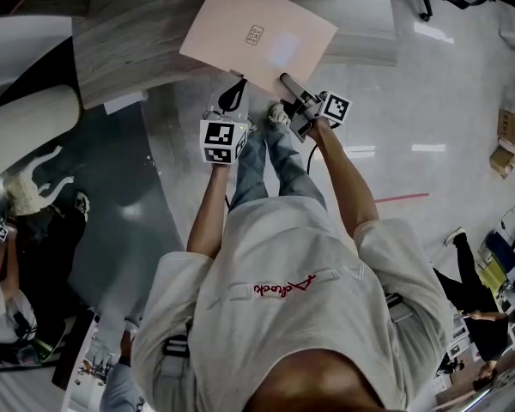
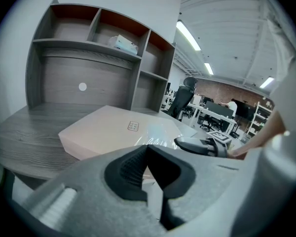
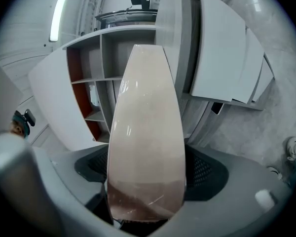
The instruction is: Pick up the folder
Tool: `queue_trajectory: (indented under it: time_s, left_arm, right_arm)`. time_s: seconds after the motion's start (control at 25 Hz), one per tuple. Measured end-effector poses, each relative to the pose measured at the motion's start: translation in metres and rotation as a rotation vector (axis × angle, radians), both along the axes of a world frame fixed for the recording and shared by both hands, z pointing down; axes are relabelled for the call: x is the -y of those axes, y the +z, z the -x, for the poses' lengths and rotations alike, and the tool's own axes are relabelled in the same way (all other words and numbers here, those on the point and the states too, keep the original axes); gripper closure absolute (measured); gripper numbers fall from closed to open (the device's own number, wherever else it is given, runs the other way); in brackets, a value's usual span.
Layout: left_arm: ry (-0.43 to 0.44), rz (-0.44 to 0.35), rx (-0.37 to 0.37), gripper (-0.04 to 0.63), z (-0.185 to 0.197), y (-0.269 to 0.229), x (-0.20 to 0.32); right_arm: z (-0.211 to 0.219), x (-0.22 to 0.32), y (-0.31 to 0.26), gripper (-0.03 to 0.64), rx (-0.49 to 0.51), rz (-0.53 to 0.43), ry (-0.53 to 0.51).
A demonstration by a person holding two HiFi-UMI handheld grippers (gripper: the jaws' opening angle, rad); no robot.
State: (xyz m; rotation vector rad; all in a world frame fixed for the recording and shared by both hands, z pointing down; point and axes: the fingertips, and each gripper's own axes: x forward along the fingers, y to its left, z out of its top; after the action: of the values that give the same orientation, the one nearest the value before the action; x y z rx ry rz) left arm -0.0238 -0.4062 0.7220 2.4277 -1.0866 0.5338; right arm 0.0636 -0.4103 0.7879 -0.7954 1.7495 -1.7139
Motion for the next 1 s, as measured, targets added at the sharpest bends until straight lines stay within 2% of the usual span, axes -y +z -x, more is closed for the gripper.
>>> queue_trajectory:
  time_s: [0.16,0.28,0.6,1.0]
  left_arm:
    - [-0.007,0.001,0.001,0.595,0.004,-0.002,0.002]
    - [-0.012,0.004,0.002,0.595,0.005,-0.001,0.003]
    - [-0.022,0.008,0.007,0.595,0.011,0.001,0.001]
    - [-0.036,-0.018,0.001,0.595,0.016,-0.013,0.006]
  right_arm:
    - [0.012,0.006,-0.004,0.22,0.025,-0.008,-0.042]
    - [0.018,0.006,-0.005,0.281,0.037,-0.011,-0.063]
    - [0.016,0.004,-0.008,0.324,0.025,-0.028,-0.05]
    - [0.018,-0.001,-0.027,0.33,-0.007,-0.051,-0.038]
